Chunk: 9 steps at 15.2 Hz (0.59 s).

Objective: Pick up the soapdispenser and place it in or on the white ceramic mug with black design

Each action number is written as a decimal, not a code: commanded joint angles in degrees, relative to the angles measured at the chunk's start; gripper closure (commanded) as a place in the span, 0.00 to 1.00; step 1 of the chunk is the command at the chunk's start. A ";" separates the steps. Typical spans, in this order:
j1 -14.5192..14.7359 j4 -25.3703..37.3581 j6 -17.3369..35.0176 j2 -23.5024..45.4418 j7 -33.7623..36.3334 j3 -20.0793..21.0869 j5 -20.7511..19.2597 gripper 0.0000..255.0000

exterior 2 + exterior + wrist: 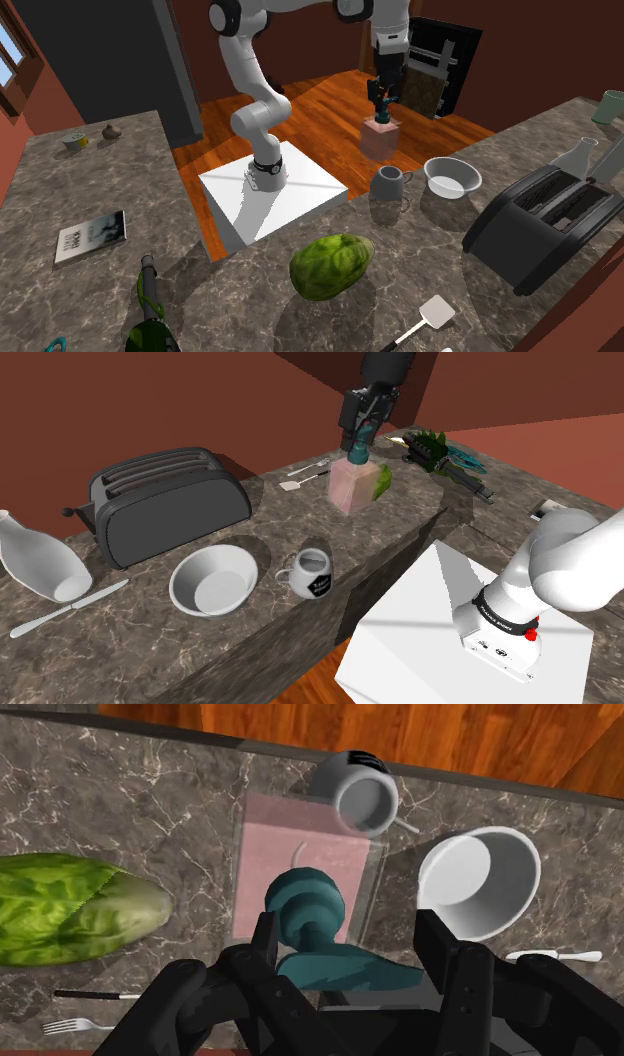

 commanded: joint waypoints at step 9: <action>2.67 14.63 -0.74 12.48 13.84 10.08 -2.09 1.00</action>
